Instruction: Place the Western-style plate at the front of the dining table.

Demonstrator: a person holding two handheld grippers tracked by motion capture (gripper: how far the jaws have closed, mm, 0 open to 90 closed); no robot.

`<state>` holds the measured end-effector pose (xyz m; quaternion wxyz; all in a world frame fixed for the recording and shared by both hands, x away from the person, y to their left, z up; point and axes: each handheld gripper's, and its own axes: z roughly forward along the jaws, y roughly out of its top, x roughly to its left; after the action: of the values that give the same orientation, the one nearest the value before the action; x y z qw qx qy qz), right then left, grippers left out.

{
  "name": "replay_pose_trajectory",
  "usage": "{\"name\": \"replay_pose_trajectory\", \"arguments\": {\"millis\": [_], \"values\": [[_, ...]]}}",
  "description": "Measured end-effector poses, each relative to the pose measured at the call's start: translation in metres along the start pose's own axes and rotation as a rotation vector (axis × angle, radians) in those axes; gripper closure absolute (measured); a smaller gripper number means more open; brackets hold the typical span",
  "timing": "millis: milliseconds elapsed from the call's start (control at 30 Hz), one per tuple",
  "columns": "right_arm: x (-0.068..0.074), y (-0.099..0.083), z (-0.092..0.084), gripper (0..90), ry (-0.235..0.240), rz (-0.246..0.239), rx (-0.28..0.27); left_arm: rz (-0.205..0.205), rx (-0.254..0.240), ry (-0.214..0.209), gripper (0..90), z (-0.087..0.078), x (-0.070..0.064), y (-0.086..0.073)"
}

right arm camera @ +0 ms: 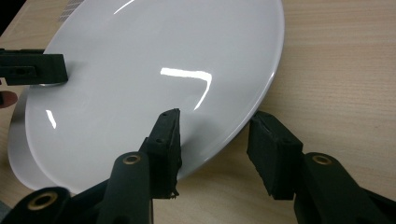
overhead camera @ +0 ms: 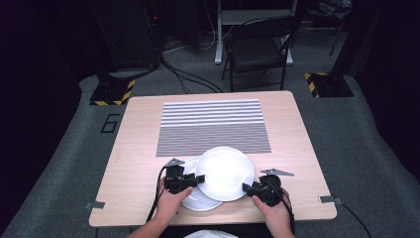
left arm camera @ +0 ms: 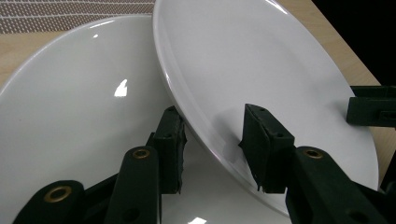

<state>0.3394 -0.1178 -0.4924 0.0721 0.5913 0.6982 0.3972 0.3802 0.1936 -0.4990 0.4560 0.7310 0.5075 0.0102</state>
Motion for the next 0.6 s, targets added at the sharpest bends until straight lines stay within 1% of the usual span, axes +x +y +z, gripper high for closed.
{"name": "replay_pose_trajectory", "arguments": {"millis": [133, 200, 300, 333, 467, 500, 533, 600], "values": [[0.001, 0.002, 0.000, 54.2, 0.000, -0.003, -0.009, -0.001, -0.008, 0.002, 59.3, -0.001, 0.000, 0.001], [0.003, 0.003, 0.000, 54.2, -0.002, -0.007, -0.018, 0.008, -0.013, 0.005, 59.3, -0.003, 0.001, 0.004], [0.004, 0.005, 0.000, 54.3, 0.001, -0.011, -0.022, 0.006, -0.022, 0.008, 59.3, -0.003, 0.001, 0.005], [0.005, 0.008, 0.000, 54.4, 0.001, -0.021, -0.030, 0.005, -0.030, 0.012, 59.3, -0.005, 0.002, 0.007], [0.008, 0.012, -0.001, 54.8, 0.001, -0.026, -0.036, 0.008, -0.029, 0.007, 59.3, -0.008, 0.003, 0.009], [0.010, 0.015, -0.002, 55.1, 0.005, -0.038, -0.043, 0.012, -0.035, 0.008, 59.3, -0.009, 0.004, 0.011], [0.011, 0.016, -0.002, 55.3, 0.003, -0.035, -0.046, 0.005, -0.039, 0.008, 59.3, -0.010, 0.004, 0.012], [0.012, 0.018, -0.001, 55.4, 0.006, -0.040, -0.053, 0.012, -0.045, 0.012, 59.3, -0.012, 0.005, 0.014]]}}
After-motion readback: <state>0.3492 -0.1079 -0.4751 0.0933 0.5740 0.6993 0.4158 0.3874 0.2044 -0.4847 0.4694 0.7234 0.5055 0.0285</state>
